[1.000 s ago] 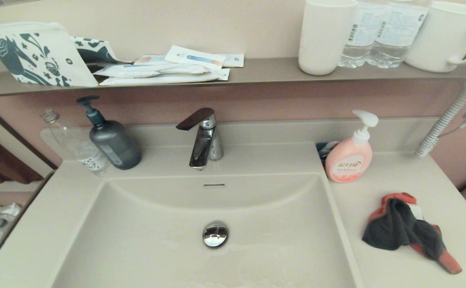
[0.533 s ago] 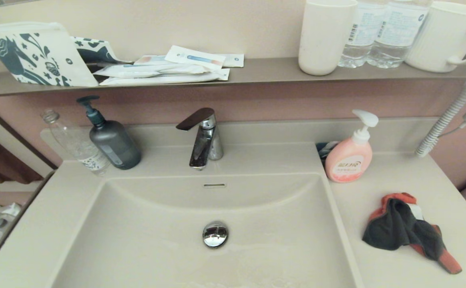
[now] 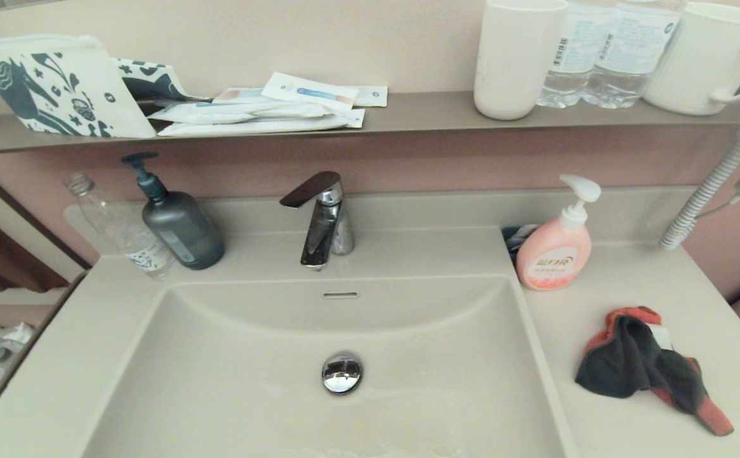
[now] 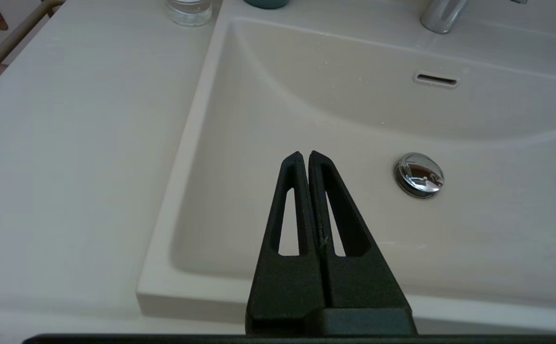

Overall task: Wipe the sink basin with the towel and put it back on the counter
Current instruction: Turn on the faucet

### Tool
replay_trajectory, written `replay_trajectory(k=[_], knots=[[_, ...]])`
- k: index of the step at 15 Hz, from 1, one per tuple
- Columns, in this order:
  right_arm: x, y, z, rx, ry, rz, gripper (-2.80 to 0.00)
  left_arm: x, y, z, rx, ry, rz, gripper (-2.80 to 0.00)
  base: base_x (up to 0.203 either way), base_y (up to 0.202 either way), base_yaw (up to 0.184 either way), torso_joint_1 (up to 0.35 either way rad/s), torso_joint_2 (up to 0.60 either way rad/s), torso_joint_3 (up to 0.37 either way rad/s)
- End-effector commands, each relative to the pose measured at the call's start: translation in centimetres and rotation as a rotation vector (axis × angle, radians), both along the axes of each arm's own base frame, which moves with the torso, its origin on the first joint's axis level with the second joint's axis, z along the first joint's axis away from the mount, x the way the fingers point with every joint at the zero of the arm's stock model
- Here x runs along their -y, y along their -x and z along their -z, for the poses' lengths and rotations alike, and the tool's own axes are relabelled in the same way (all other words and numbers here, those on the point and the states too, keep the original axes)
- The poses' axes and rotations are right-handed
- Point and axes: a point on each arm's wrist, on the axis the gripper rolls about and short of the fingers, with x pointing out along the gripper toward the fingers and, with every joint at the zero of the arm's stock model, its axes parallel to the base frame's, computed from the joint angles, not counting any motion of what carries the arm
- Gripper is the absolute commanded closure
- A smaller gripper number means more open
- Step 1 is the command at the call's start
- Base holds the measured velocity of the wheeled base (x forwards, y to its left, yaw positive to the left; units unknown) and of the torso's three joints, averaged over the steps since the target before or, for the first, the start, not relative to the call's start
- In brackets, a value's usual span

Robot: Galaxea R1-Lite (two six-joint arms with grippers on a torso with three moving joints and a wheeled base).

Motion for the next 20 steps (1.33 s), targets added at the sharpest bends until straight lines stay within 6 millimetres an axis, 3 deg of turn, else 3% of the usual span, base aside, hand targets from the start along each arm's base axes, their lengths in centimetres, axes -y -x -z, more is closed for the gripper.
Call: replay_trajectory(k=[1, 5, 9, 11, 15, 17, 20], knots=[[0.0, 0.0, 0.0, -0.001, 0.0, 0.0, 0.0, 0.0, 0.0, 0.0, 0.0, -0.002, 0.001, 0.0, 0.0, 0.0, 0.0, 0.0, 0.0, 0.0], [0.0, 0.0, 0.0, -0.001, 0.0, 0.0, 0.0, 0.0, 0.1, -0.5, 0.017, -0.026, 0.003, 0.0, 0.0, 0.0, 0.0, 0.0, 0.0, 0.0], [0.0, 0.0, 0.0, -0.001, 0.0, 0.0, 0.0, 0.1, -0.6, -4.1, -0.022, -0.021, 0.05, 0.0, 0.0, 0.0, 0.0, 0.0, 0.0, 0.0], [0.0, 0.0, 0.0, -0.001, 0.0, 0.0, 0.0, 0.1, -2.2, -6.5, -0.045, -0.01, 0.059, 0.0, 0.0, 0.0, 0.0, 0.0, 0.0, 0.0], [0.0, 0.0, 0.0, -0.001, 0.0, 0.0, 0.0, 0.3, -8.3, -10.0, -0.056, -0.001, 0.093, 0.0, 0.0, 0.0, 0.0, 0.0, 0.0, 0.0], [0.0, 0.0, 0.0, -0.001, 0.0, 0.0, 0.0, 0.8, -10.7, -10.9, -0.019, 0.007, 0.156, 0.0, 0.0, 0.0, 0.0, 0.0, 0.0, 0.0], [0.0, 0.0, 0.0, -0.001, 0.0, 0.0, 0.0, 3.0, -13.5, -10.7, -0.097, 0.069, 0.323, 0.0, 0.0, 0.0, 0.0, 0.0, 0.0, 0.0]])
